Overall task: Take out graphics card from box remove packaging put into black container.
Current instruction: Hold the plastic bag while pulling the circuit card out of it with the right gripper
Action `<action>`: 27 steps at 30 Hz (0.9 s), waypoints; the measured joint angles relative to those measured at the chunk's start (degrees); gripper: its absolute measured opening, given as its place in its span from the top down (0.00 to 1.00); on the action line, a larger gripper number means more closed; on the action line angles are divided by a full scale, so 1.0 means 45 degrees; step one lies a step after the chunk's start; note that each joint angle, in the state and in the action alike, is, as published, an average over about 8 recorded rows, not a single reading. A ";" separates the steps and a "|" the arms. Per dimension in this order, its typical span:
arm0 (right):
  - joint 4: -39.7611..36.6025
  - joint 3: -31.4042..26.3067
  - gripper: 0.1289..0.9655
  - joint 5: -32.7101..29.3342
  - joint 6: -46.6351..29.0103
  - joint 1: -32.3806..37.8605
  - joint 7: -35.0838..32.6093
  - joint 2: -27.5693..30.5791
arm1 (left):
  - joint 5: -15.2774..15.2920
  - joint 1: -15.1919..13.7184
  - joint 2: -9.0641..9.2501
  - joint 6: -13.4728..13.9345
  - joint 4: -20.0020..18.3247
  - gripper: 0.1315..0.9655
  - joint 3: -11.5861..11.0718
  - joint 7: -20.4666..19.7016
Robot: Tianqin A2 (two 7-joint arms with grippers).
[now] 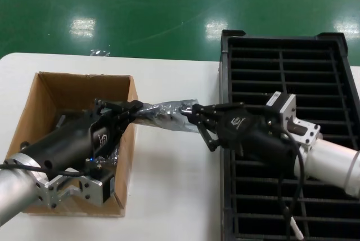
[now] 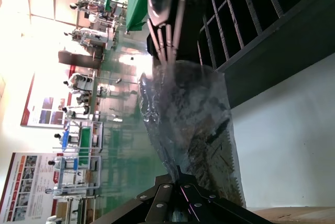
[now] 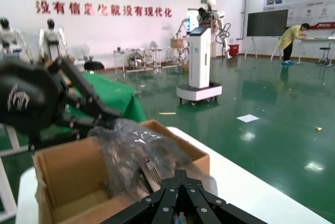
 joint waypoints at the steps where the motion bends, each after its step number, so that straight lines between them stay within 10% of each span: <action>1: -0.0010 0.0103 1.00 0.0036 -0.0106 -0.0004 0.0062 -0.0009 | 0.0000 0.0000 0.0000 0.0000 0.0000 0.99 0.0000 0.0000; 27: -0.0075 0.0468 1.00 -0.0569 -0.1105 -0.0334 0.0359 -0.0576 | 0.0000 0.0000 0.0000 0.0000 0.0000 0.99 0.0000 0.0000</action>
